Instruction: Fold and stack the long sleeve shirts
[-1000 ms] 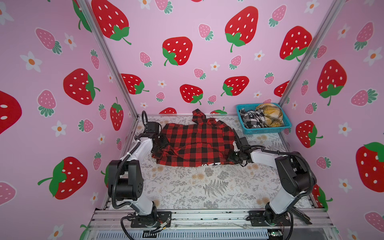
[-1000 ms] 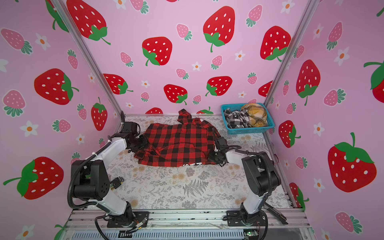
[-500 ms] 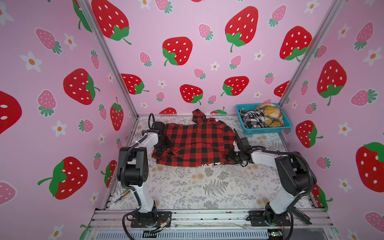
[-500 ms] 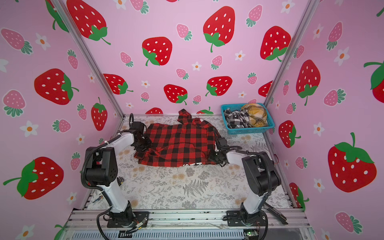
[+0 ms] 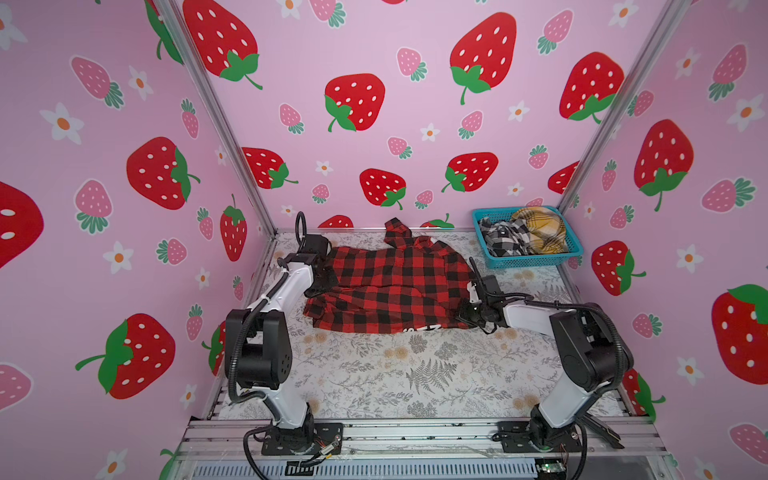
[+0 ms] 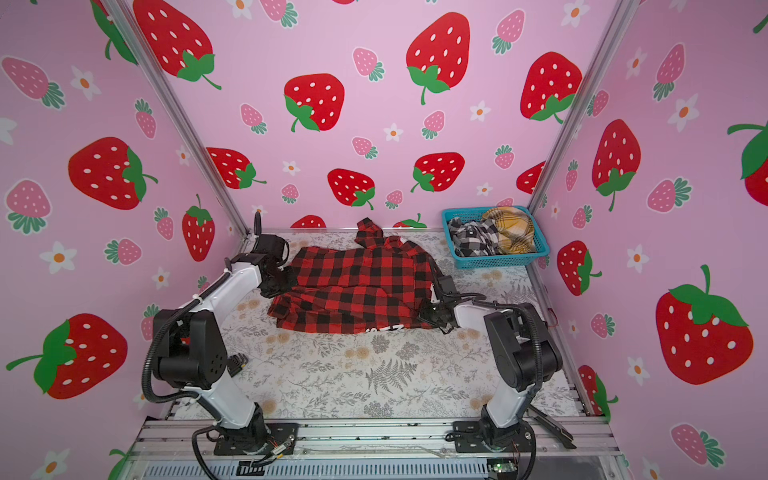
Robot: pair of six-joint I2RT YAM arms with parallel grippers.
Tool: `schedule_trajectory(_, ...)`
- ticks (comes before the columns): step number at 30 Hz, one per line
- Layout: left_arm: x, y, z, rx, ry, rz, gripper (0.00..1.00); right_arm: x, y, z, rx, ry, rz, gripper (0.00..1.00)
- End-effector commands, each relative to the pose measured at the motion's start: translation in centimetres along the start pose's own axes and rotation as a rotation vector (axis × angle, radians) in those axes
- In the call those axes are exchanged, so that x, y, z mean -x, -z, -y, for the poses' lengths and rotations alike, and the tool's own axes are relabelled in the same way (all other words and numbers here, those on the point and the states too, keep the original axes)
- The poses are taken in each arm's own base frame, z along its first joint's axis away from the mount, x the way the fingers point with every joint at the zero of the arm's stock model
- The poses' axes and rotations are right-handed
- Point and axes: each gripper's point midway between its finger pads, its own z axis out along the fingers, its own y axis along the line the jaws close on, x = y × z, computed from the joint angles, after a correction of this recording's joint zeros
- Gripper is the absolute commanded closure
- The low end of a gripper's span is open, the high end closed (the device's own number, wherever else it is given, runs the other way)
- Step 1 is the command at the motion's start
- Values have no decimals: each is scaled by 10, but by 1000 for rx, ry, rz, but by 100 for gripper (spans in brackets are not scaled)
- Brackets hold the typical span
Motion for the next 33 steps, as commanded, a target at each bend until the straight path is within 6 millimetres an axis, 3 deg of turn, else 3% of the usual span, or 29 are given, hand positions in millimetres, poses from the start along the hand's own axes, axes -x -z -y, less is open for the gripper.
schedule_trajectory(1,-42,-22,-21,70,-23,-105,88,-21,-9,25,-72,-22,-66,93)
schedule_trajectory(2,-53,-28,-22,62,1,-126,78,-21,-8,25,-72,-21,-66,93)
schedule_trajectory(4,-67,-34,-24,53,37,-157,70,-21,-7,24,-75,-19,-66,94)
schedule_trajectory(6,-68,-28,-30,72,73,-134,62,-15,-1,20,-79,-4,-55,94)
schedule_trajectory(7,-62,-21,-33,79,90,-104,60,-10,5,16,-88,11,-37,94)
schedule_trajectory(9,-43,1,-37,98,100,-22,38,-2,20,8,-108,51,-4,93)
schedule_trajectory(11,-21,24,-31,77,98,56,32,5,33,-5,-106,90,21,89)
schedule_trajectory(13,-9,35,-14,18,89,89,36,10,37,-17,-99,122,24,86)
schedule_trajectory(16,-8,19,12,-65,97,44,48,13,24,-31,-104,160,-9,81)
schedule_trajectory(18,-15,-5,26,-112,124,-24,67,12,8,-38,-103,180,-56,81)
schedule_trajectory(20,-26,-31,27,-115,178,-99,95,8,-9,-37,-95,176,-99,81)
schedule_trajectory(21,-32,-40,27,-119,197,-126,100,5,-15,-34,-101,172,-115,82)
schedule_trajectory(24,-52,-55,24,-140,253,-173,100,-9,-21,-29,-96,161,-163,82)
schedule_trajectory(28,-93,-63,5,-116,281,-230,100,-40,-11,-33,-13,150,-226,83)
schedule_trajectory(33,-149,-49,-18,-167,375,-295,100,-84,11,-33,79,135,-314,83)
